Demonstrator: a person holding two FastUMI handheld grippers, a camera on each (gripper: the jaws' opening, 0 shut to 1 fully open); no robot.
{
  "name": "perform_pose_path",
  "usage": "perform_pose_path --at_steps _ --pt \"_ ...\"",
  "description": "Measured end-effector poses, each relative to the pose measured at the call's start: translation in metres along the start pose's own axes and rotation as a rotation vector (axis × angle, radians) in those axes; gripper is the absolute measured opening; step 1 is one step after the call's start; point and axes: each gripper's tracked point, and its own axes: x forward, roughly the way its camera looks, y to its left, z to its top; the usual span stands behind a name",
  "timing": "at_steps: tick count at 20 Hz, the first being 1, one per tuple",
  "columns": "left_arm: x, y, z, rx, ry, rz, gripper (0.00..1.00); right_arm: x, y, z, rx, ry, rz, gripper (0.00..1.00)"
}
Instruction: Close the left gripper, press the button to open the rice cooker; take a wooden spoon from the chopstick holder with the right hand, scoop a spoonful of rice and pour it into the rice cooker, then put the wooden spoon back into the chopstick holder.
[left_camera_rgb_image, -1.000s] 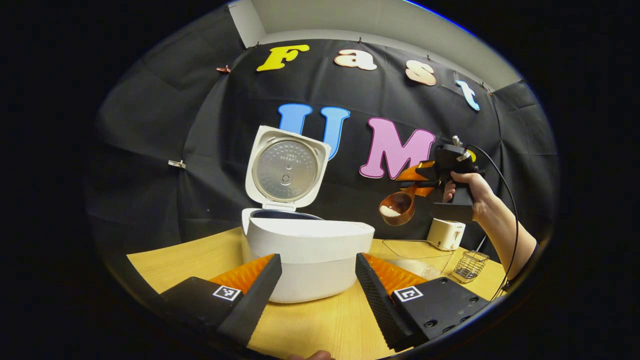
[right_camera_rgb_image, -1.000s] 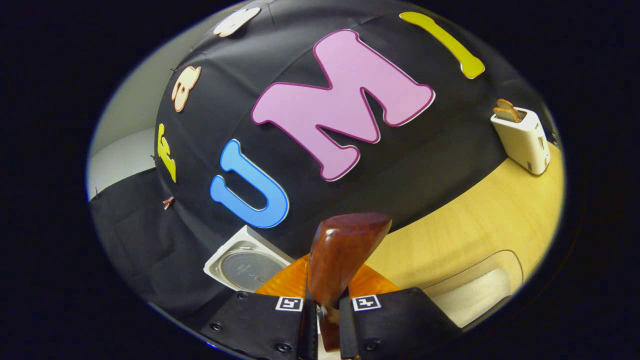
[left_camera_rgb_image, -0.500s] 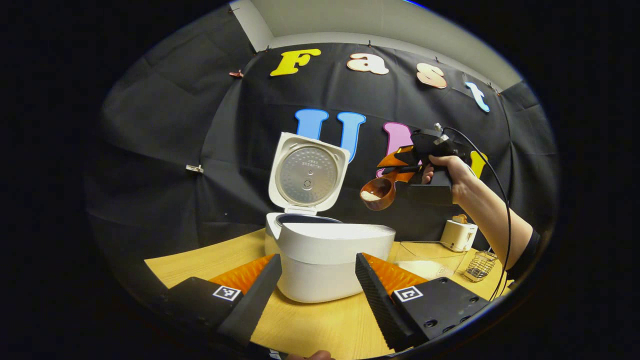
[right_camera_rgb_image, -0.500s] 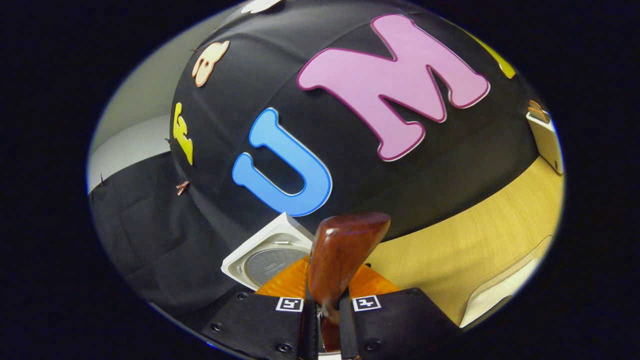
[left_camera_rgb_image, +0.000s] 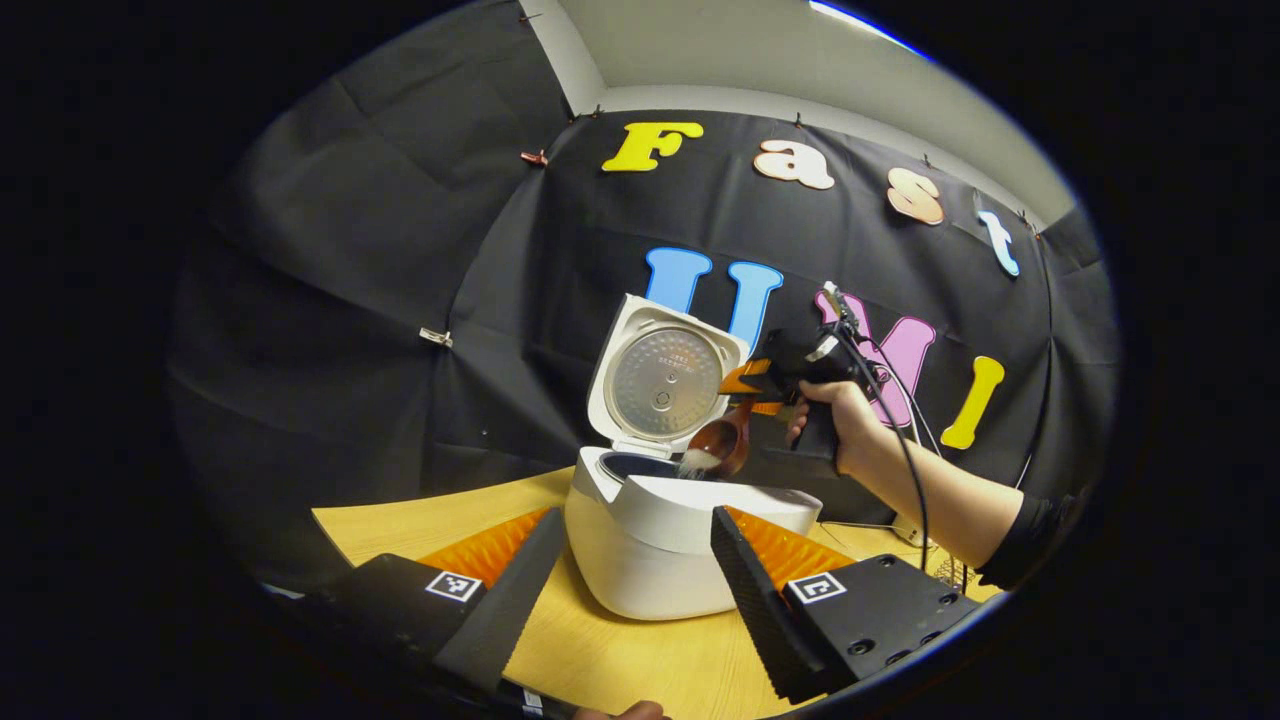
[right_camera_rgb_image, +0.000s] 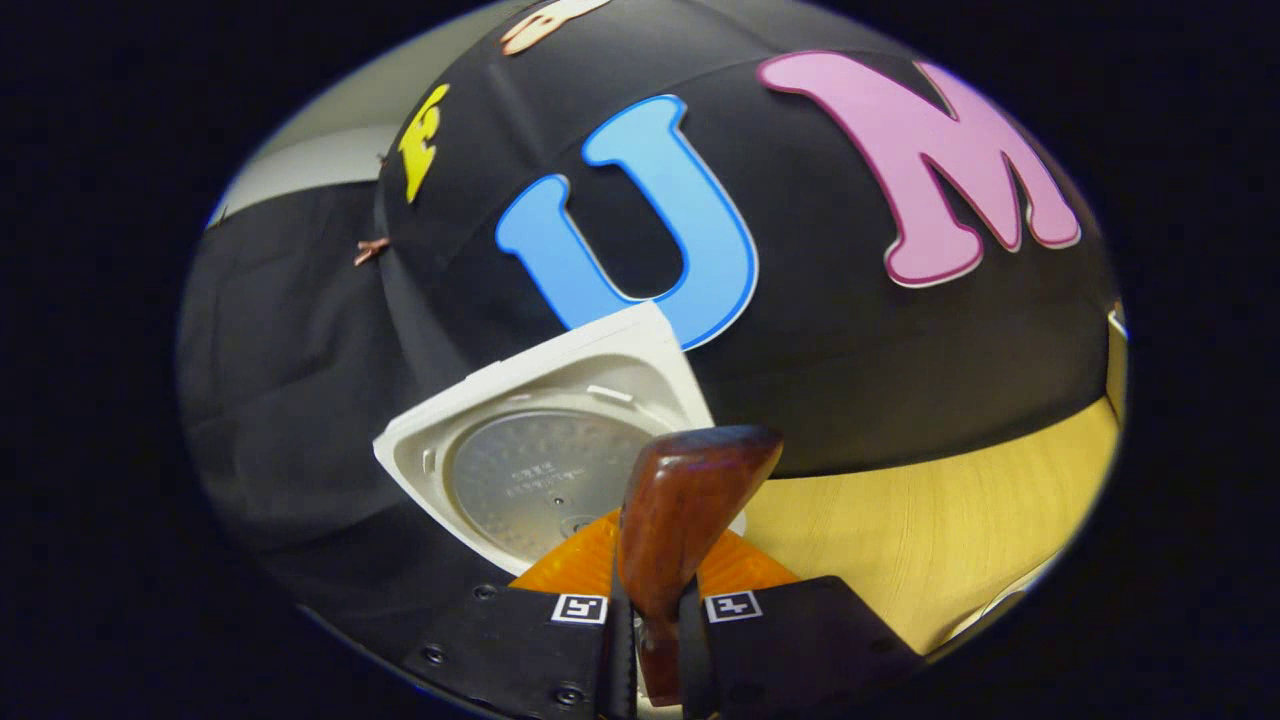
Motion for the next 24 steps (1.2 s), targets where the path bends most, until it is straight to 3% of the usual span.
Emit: perform_pose_path --at_steps 8,17,20,24 --pt "0.007 0.016 -0.003 -0.053 -0.010 0.013 0.95 0.007 0.026 -0.012 -0.283 -0.038 -0.008 0.20" --pt "0.004 0.024 0.011 -0.059 -0.037 0.017 0.95 0.004 0.071 -0.030 -0.594 -0.085 0.035 0.20" --pt "0.002 0.026 0.012 -0.054 -0.039 0.024 0.95 0.004 0.076 -0.032 -0.612 -0.089 0.056 0.20" --pt "0.001 0.021 0.014 -0.013 -0.047 0.028 0.95 0.004 0.065 -0.041 -0.510 -0.008 0.062 0.21"
